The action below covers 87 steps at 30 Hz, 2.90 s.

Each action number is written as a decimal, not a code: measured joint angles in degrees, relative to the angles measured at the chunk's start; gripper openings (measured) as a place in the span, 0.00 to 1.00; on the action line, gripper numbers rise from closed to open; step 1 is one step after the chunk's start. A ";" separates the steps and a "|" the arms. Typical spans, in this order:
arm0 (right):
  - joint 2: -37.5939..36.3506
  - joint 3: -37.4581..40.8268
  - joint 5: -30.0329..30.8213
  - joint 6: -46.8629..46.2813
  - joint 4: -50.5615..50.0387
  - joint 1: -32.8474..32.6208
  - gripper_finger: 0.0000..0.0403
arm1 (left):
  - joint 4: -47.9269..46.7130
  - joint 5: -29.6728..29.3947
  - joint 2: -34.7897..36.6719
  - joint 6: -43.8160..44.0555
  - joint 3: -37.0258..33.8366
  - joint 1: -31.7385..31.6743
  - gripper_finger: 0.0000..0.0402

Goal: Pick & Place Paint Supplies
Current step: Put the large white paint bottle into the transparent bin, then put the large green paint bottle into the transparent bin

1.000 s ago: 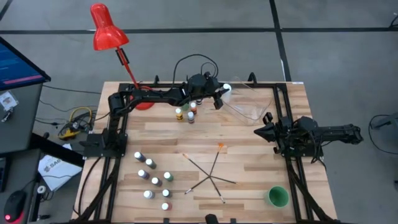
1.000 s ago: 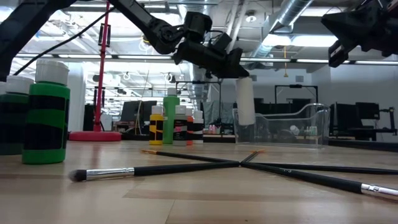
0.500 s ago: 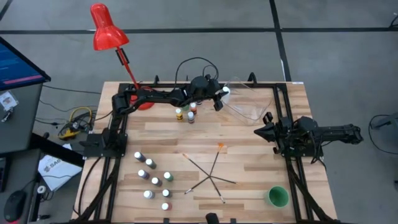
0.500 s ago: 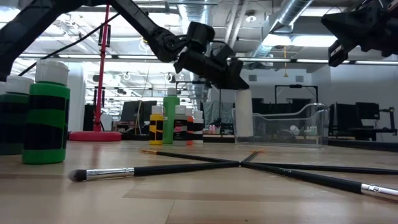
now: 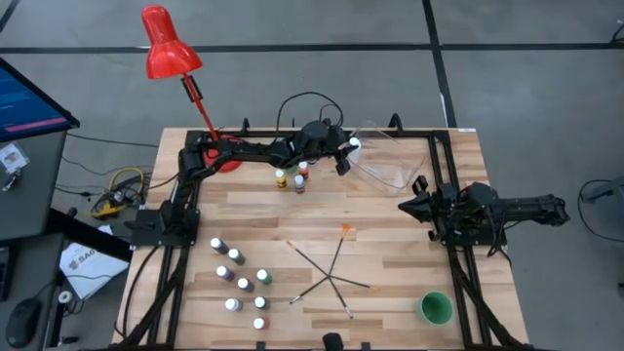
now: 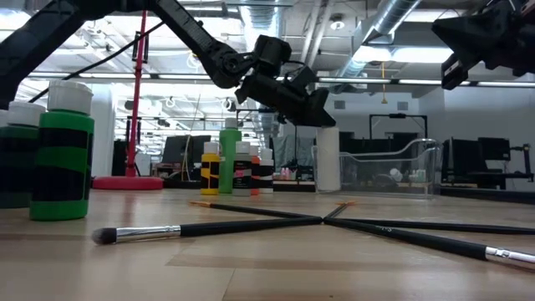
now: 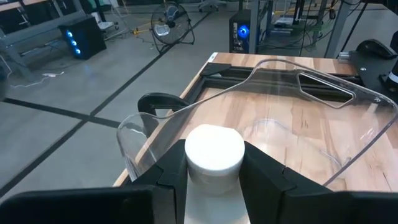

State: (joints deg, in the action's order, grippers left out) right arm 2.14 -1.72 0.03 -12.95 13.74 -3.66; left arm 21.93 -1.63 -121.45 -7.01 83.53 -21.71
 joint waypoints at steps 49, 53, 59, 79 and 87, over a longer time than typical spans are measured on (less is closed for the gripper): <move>8.71 -9.42 20.09 13.72 6.33 9.16 0.16 | -21.13 -8.41 82.58 0.19 -31.31 3.76 0.02; 18.12 -16.66 21.05 15.09 3.83 12.22 0.16 | -20.96 -9.58 90.75 3.51 -39.17 3.76 0.00; 35.22 -29.62 21.05 16.57 -1.41 17.20 0.16 | -21.05 -9.53 97.06 8.42 -49.05 3.76 0.00; 85.52 -66.85 9.01 16.07 -9.64 22.66 0.16 | -13.29 -11.15 98.60 15.47 -70.04 3.76 0.00; 97.99 -78.57 6.45 14.38 -15.38 23.58 0.22 | -8.54 -12.39 98.60 16.76 -75.28 3.76 0.01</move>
State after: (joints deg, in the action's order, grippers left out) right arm 100.13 -80.28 6.48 1.43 -1.65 19.92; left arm 13.39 -14.02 -22.85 9.75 8.24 -17.96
